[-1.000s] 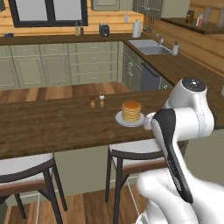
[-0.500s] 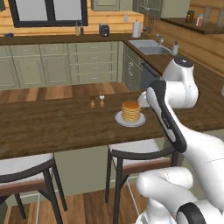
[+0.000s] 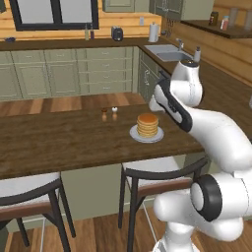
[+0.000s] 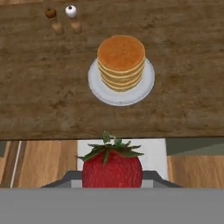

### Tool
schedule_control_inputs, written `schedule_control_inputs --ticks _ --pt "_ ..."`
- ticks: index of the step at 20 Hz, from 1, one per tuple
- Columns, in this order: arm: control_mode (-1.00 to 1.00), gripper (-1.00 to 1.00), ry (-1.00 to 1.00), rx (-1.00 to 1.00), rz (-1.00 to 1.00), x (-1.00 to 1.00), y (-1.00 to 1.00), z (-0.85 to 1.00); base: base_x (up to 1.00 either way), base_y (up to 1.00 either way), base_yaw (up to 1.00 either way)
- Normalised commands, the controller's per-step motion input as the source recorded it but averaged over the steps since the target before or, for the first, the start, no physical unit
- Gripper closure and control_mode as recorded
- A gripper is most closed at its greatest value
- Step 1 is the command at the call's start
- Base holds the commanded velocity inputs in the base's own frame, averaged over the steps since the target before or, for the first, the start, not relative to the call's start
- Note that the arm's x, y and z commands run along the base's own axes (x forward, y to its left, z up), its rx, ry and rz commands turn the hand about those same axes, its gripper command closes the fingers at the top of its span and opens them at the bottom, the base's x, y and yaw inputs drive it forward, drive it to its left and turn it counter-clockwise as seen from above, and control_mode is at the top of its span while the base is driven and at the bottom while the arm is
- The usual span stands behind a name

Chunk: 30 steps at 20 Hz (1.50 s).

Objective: Take the strawberry from the fridge and place it on top of the pancake, located on the dining counter.

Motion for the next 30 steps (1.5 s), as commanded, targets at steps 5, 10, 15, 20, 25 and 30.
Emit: schedule_control_inputs --ticks 5,10,15,20,25,30 --pt "-1.0 1.0 0.0 -0.05 0.0 1.0 0.02 -0.28 0.0 0.0 0.0" --pt "-1.0 1.0 -0.01 -0.09 0.0 1.0 -0.03 -0.49 0.0 0.0 0.0" --pt "-1.0 1.0 -0.01 0.0 0.0 0.68 -0.06 -0.45 0.0 0.0 0.0" --pt "-1.0 1.0 0.0 0.05 0.0 0.57 -0.07 -0.25 0.0 0.0 0.0" --pt "-1.0 1.0 0.0 0.0 0.0 0.14 0.0 -0.38 0.0 0.0 0.0" --pt "-1.0 1.0 0.0 0.0 0.0 0.05 0.0 -0.42 0.0 0.0 0.0"
